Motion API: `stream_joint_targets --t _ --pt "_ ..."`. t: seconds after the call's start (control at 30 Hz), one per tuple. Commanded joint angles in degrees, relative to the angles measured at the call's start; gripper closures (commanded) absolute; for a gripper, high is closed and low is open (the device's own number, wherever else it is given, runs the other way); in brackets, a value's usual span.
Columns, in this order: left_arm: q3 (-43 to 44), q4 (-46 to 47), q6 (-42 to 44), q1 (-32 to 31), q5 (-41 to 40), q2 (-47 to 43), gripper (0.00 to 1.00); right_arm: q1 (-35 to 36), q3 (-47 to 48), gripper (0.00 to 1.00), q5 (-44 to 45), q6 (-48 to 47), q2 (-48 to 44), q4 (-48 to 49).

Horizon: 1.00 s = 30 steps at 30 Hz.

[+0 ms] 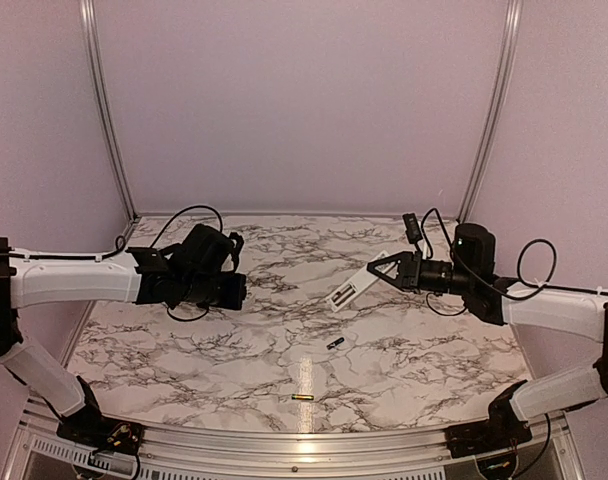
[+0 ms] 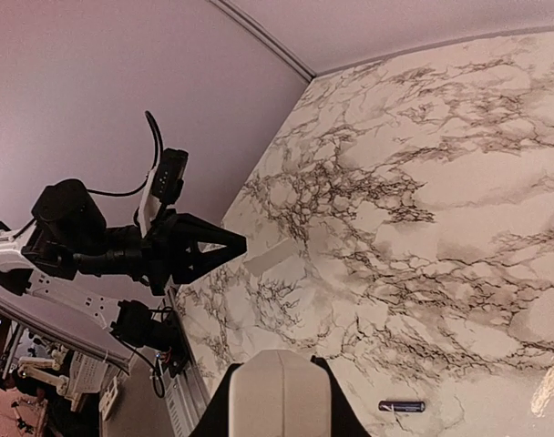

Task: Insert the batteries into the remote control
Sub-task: Place the battery cover at the center of the board.

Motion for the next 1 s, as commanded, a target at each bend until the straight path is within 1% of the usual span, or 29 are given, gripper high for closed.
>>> stream_joint_targets --t 0.0,0.2,0.37,0.43,0.63,0.67,0.8,0.83,0.97 --pt "0.7 -10.5 2.5 0.6 -10.3 6.1 0.94 -1.0 -0.1 1.0 -2.4 -1.7 -2.1 -0.8" --pt "1.5 -11.3 4.0 0.5 -14.3 13.0 0.94 -1.1 -0.4 1.0 -4.3 -3.1 -3.0 -2.3" --pt "0.9 -8.9 4.7 0.6 -11.3 14.7 0.93 -1.2 -0.9 1.0 -4.3 -4.3 -3.8 -3.8" --pt "0.7 -8.3 4.8 0.6 -10.1 14.1 0.9 -1.4 -1.0 1.0 -4.3 -4.4 -4.1 -4.1" --pt "-1.1 -5.8 6.8 0.6 -5.1 8.3 0.73 -2.7 -1.5 1.0 -5.6 -5.0 -4.4 -4.5" --pt "-1.5 -5.2 7.9 0.5 -2.9 7.0 0.69 -3.2 -1.6 1.0 -6.2 -5.1 -4.7 -4.5" --pt "-3.5 -3.0 12.6 0.1 5.8 1.5 0.49 -5.6 -3.1 1.0 -7.9 -5.4 -6.6 -4.8" --pt "-3.6 -3.1 13.7 -0.3 7.5 0.6 0.46 -6.1 -3.5 1.0 -8.5 -5.4 -7.2 -4.8" --pt "-3.8 -3.6 17.7 -3.4 12.4 -0.9 0.41 -7.4 -5.0 1.0 -10.2 -5.3 -8.9 -4.7"
